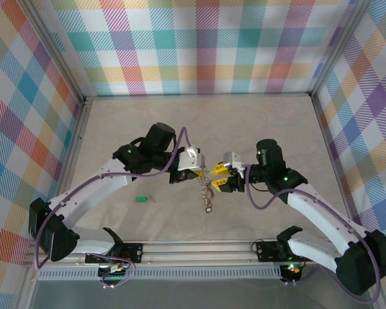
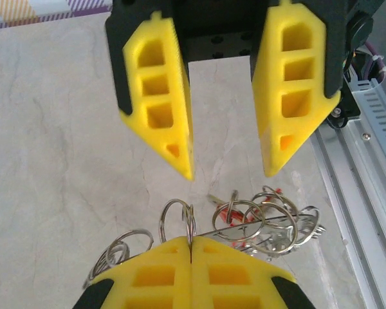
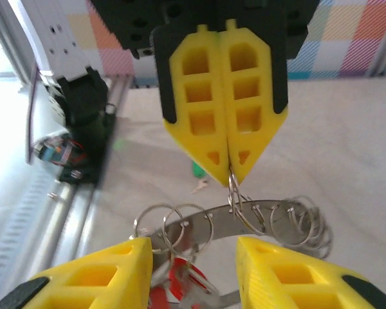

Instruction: Put the keys on the keyring

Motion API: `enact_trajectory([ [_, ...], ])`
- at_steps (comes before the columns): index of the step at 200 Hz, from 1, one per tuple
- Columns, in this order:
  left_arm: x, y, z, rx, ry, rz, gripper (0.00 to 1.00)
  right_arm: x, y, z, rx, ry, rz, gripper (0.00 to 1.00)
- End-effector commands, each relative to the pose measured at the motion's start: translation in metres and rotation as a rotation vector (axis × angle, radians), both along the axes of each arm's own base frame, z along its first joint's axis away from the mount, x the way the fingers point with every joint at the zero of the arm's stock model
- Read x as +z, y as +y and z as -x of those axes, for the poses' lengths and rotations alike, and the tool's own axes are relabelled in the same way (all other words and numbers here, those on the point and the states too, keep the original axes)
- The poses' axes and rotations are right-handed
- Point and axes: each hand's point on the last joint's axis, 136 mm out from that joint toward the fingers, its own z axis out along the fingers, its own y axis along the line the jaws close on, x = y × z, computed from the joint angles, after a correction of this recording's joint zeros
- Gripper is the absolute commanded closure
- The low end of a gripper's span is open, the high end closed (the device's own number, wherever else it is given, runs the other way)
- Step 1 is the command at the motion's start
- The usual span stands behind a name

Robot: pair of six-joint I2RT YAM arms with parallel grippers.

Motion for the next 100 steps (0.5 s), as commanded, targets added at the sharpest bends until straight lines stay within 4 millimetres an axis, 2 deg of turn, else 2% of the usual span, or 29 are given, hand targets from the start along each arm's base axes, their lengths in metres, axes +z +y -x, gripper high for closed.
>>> enact_trajectory([
  [1, 0.018, 0.001, 0.010, -0.054, -0.023, 0.064, 1.00, -0.014, -0.007, -0.008, -0.034, -0.229, 0.089, 0.60],
  [31, 0.020, 0.000, 0.015, -0.076, -0.005, 0.069, 1.00, -0.009, -0.008, -0.020, -0.058, -0.352, 0.119, 0.60],
  [68, 0.023, 0.000, 0.017, -0.089, -0.002, 0.077, 1.00, 0.004, -0.004, -0.025, -0.064, -0.405, 0.092, 0.63],
  [100, 0.023, -0.001, 0.016, -0.088, -0.001, 0.076, 1.00, 0.013, 0.003, -0.014, 0.002, -0.419, 0.044, 0.70],
])
